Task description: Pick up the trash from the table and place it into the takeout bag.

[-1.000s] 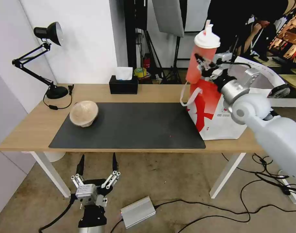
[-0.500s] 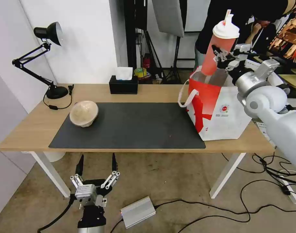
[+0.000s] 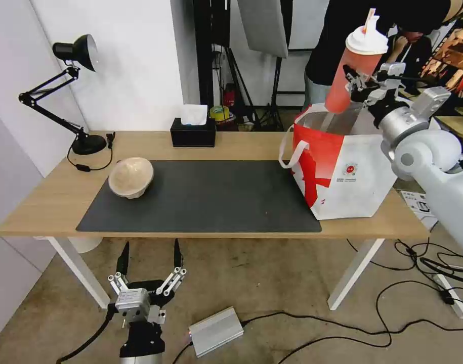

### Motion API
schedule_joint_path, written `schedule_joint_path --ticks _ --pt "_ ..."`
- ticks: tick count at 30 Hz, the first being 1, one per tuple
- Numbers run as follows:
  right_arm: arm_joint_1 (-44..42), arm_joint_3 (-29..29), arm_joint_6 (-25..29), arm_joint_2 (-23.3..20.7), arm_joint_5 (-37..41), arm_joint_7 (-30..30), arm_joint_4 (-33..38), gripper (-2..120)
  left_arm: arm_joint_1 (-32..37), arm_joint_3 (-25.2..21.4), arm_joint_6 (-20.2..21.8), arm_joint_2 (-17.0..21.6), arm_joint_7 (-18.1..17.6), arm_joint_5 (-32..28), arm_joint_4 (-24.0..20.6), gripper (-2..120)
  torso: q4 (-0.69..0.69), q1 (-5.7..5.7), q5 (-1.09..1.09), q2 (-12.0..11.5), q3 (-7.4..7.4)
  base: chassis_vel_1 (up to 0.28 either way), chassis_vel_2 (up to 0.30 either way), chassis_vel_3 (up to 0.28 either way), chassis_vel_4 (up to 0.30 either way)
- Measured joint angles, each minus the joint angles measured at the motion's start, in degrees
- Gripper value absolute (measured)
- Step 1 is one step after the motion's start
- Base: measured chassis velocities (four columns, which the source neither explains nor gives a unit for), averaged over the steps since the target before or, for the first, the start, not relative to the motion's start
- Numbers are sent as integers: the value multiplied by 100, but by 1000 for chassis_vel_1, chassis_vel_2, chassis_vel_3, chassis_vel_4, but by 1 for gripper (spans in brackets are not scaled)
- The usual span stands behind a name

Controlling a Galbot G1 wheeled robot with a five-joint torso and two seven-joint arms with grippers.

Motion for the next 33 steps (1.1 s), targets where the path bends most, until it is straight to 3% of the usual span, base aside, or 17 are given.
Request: schedule_joint_path --ticks 15,23,26,28,30,33 --pt "-145 7 56 214 -242 -133 -621 3 -10 -12 -4 0 -10 -4 28 100 0 0 0 0 0 0 0 0 0" --pt "-216 -10 -54 241 -256 -128 -609 3 -21 -6 -4 2 -13 -13 36 100 0 0 0 0 0 0 0 0 0" --pt "-238 -9 -102 235 -272 -101 -570 10 -20 -5 -4 3 -13 -13 37 100 0 0 0 0 0 0 0 0 0" --pt "-289 -9 -212 198 -275 2 -449 22 -20 -11 -4 3 -13 -6 38 100 0 0 0 0 0 0 0 0 0" --pt "-302 -9 -260 178 -272 23 -409 23 -19 -11 -5 3 -13 -5 39 100 0 0 0 0 0 0 0 0 0" --pt "-319 -8 -646 35 -281 99 -235 36 -19 8 -6 3 -14 -3 40 100 0 0 0 0 0 0 0 0 0"
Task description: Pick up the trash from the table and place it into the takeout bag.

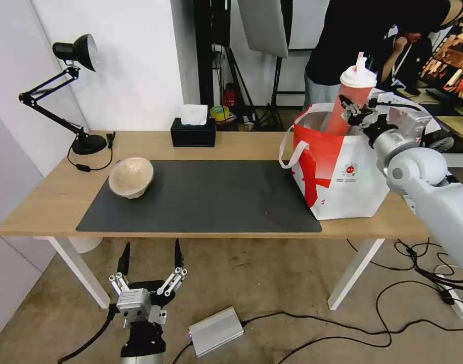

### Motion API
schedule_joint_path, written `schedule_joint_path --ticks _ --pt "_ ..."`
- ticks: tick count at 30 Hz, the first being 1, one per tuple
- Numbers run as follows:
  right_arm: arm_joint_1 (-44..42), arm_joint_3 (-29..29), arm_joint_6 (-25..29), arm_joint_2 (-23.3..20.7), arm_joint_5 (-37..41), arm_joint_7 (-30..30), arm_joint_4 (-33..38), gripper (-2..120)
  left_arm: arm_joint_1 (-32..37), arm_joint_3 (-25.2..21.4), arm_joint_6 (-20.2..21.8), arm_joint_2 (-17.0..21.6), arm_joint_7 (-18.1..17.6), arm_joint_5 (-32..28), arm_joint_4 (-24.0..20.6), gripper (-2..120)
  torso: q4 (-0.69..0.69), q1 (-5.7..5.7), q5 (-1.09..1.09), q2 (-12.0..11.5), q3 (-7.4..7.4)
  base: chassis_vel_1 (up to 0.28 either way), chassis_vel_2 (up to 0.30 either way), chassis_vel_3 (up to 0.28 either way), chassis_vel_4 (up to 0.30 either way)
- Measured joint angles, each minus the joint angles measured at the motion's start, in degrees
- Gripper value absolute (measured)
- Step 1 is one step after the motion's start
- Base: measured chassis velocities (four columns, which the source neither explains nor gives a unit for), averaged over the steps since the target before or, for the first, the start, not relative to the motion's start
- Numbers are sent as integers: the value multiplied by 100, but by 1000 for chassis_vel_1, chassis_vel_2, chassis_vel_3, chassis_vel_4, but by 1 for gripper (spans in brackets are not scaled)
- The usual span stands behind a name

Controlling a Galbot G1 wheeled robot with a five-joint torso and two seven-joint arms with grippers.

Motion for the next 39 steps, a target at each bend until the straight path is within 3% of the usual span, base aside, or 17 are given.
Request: schedule_joint_path --ticks 3,5,7,11,13,16,25,39 --pt "1 0 -221 -56 -24 36 74 43 2 3 0 0 0 1 0 100 0 0 0 0 0 0 0 0 0" --pt "3 0 -643 -168 -50 89 231 56 10 -6 -3 0 0 1 -2 100 0 0 0 0 0 0 0 0 0" --pt "3 1 -783 -206 -52 105 291 59 10 -11 -4 0 -1 0 -4 100 0 0 0 0 0 0 0 0 0" --pt "40 35 -1625 -438 -69 199 583 81 -9 7 -5 -1 -7 -5 -3 100 -1 0 0 0 0 0 0 0 0" --pt "45 35 -1662 -447 -69 208 591 81 -10 9 -5 -1 -8 -5 -2 100 -1 0 0 0 0 0 0 0 0" --pt "117 5 -1934 -535 -71 307 661 95 -12 16 -6 -1 -11 -6 -1 100 0 0 0 0 0 0 0 0 0" --pt "326 -107 -2501 -740 -93 407 814 100 -24 17 -6 -1 -16 -14 -10 100 0 0 1 0 0 0 0 0 0" --pt "661 -346 -2754 -849 -89 364 829 100 -27 26 -6 -1 -43 -14 -52 100 0 0 1 0 0 0 0 0 0"
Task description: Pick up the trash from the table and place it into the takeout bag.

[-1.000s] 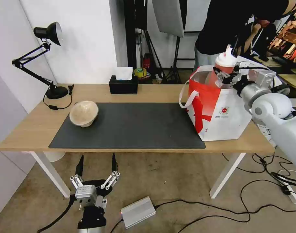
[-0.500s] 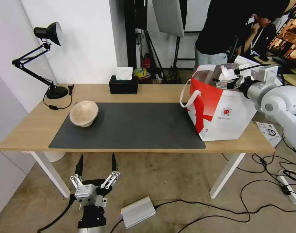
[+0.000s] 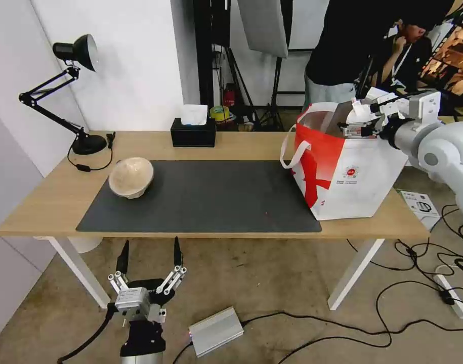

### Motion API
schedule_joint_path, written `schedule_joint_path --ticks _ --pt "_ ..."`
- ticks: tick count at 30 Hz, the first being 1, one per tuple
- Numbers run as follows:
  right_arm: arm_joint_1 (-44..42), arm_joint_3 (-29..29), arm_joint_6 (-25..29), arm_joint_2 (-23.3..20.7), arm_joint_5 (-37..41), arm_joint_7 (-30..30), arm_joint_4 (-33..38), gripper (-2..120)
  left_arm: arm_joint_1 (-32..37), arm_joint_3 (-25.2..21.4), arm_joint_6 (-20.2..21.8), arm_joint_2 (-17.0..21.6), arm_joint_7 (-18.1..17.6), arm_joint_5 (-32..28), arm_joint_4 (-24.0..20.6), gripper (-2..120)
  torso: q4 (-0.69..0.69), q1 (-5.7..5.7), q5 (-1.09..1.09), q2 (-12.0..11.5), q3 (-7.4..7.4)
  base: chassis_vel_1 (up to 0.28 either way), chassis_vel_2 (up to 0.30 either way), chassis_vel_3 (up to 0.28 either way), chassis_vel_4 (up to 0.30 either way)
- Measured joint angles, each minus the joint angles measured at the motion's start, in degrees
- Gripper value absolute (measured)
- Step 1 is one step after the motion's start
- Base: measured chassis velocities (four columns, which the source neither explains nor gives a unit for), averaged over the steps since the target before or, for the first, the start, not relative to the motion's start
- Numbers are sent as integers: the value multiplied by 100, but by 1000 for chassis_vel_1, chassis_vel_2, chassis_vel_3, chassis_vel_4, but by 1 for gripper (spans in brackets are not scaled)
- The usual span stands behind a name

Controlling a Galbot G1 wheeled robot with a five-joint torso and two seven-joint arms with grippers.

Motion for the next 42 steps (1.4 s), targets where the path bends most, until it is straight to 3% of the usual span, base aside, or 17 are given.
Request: schedule_joint_path --ticks 18,42 --pt "839 -771 -362 43 20 -112 -174 100 -69 -1 3 3 -20 -42 32 100 0 0 -1 0 0 0 0 0 0" --pt "1046 -927 -446 75 18 -67 -241 100 -53 32 11 0 -27 -31 52 100 0 0 -1 0 0 0 0 0 0"
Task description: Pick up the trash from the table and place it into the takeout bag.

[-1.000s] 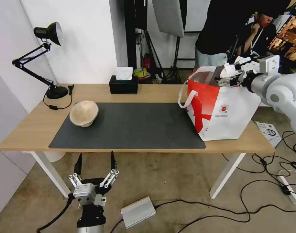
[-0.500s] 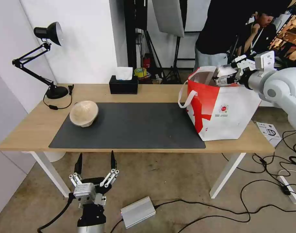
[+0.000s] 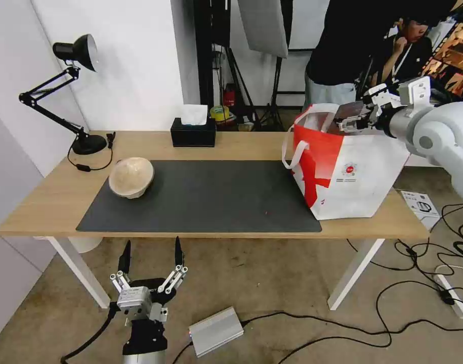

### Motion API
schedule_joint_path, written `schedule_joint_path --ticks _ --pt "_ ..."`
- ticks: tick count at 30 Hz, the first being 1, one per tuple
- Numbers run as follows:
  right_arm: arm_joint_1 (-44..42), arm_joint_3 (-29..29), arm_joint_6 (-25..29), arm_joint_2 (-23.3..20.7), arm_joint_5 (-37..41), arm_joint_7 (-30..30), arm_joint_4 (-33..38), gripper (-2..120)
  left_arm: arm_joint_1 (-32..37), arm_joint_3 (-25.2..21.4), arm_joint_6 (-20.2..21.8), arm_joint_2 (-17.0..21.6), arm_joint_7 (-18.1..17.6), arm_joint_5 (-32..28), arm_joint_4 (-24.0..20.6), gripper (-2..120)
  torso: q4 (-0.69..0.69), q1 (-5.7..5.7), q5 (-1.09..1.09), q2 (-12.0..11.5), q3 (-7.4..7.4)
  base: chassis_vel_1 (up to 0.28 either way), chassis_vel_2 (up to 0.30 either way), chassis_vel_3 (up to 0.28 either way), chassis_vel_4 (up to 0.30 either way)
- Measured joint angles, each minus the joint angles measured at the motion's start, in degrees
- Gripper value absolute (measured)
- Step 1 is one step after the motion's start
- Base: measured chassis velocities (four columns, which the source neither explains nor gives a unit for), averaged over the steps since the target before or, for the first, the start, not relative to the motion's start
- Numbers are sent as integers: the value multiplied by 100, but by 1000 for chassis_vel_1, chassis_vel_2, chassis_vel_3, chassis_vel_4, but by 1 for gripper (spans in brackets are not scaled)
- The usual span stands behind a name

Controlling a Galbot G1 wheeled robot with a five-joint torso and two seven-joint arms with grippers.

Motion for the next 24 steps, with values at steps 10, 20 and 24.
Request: schedule_joint_path --ticks 10,20,24 --pt "-52 32 0 9 14 69 33 100 26 -13 0 -1 -1 5 -43 100 0 0 0 0 0 0 0 0 0" --pt "-318 281 40 -49 154 268 208 100 40 -16 -1 -1 -2 10 -57 100 0 0 0 0 0 0 0 0 0" --pt "-391 345 72 -66 166 326 239 100 45 -17 -3 -1 -2 11 -63 100 0 0 0 0 0 0 0 0 0"
